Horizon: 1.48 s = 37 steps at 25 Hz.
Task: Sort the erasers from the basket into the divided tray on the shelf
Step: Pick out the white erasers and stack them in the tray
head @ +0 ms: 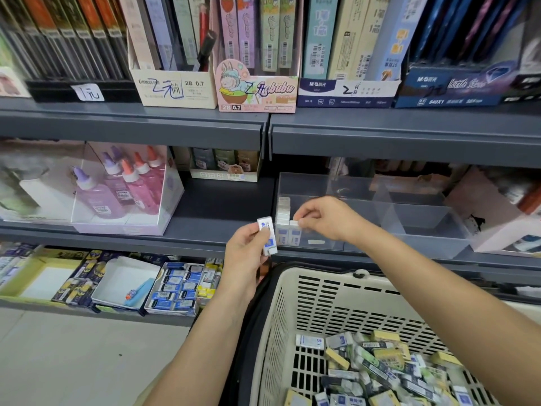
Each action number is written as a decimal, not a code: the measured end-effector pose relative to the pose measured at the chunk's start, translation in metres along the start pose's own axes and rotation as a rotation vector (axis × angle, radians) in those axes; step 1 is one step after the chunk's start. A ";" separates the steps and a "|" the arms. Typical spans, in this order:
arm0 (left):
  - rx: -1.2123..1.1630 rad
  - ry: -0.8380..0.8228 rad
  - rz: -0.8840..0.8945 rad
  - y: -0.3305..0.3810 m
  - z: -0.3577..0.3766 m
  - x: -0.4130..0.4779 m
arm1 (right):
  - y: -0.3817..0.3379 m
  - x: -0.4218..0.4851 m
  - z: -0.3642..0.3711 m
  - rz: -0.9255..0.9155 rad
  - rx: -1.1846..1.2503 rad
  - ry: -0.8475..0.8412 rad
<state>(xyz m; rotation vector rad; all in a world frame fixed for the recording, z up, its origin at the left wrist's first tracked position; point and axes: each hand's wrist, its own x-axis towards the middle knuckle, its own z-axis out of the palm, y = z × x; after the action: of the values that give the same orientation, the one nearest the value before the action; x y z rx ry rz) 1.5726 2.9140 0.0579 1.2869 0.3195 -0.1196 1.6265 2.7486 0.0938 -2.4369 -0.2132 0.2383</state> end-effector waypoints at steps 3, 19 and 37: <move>-0.046 -0.001 0.000 0.002 0.000 0.000 | -0.001 0.000 0.000 0.003 -0.073 -0.032; -0.156 -0.135 -0.072 0.008 0.015 -0.007 | 0.005 -0.053 -0.006 -0.284 0.228 0.133; 0.169 0.062 0.237 -0.003 0.009 0.005 | -0.002 -0.016 -0.032 0.000 0.507 0.220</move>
<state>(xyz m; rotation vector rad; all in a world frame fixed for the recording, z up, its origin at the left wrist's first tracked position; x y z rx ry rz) 1.5780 2.9054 0.0560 1.4880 0.2107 0.0965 1.6180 2.7270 0.1215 -1.9393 -0.0456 0.0165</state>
